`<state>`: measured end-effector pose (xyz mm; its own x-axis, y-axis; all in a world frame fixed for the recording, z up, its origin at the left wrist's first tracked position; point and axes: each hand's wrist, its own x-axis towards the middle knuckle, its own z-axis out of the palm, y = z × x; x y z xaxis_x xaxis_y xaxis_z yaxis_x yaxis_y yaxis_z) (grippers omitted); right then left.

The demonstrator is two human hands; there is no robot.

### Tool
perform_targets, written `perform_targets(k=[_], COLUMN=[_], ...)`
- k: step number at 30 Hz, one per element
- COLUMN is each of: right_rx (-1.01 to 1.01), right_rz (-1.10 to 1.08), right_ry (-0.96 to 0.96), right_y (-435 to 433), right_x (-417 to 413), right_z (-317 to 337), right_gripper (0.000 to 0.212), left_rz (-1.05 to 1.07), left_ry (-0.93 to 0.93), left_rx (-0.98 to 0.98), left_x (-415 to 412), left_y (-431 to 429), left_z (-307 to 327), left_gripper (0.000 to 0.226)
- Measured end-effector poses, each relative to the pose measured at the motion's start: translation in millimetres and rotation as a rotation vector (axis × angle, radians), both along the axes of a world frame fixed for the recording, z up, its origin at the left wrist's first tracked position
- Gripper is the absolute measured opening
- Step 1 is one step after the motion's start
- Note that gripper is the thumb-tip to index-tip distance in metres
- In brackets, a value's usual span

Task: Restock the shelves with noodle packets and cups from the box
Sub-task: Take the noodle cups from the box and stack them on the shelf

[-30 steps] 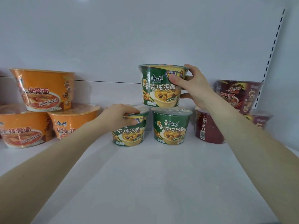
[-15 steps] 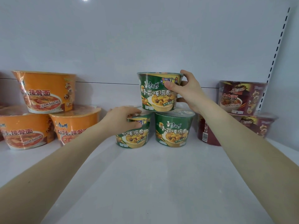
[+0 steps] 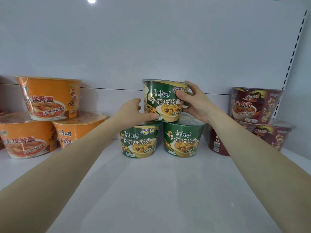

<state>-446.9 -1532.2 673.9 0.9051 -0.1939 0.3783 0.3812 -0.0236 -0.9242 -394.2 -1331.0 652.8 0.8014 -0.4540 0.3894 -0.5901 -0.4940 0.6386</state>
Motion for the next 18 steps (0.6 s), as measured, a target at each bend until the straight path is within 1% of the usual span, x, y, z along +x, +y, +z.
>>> perform_targets(k=[1, 3, 7, 11, 13, 15, 18], right_rx=[0.01, 0.016, -0.018, -0.05, -0.067, -0.1, -0.115], right_rz=[0.025, 0.069, 0.118, 0.134, 0.1, 0.069, 0.051], right_ry=[-0.001, -0.013, -0.032, -0.015, -0.012, -0.012, 0.0], right_y=[0, -4, -11, -13, -10, -9, -7], right_x=[-1, 1, 5, 5, 3, 3, 2], right_z=[0, 0, 1, -1, 0, 1, 0], right_gripper=[0.097, 0.095, 0.095, 0.087, 0.086, 0.083, 0.072], left_rz=[-0.02, -0.049, -0.029, -0.014, -0.015, -0.016, -0.005], left_ry=[-0.014, -0.042, -0.092, -0.118, -0.119, -0.135, -0.168], left_rx=[-0.019, -0.08, -0.142, -0.129, -0.105, -0.051, 0.023], left_x=[1, 2, 2, 6, 9, 12, 13], left_y=[-2, -5, -7, -8, -9, -9, -8], left_z=[0, -1, -5, -10, -10, -9, -10], left_gripper=[0.076, 0.063, 0.055, 0.052, 0.052, 0.051, 0.05])
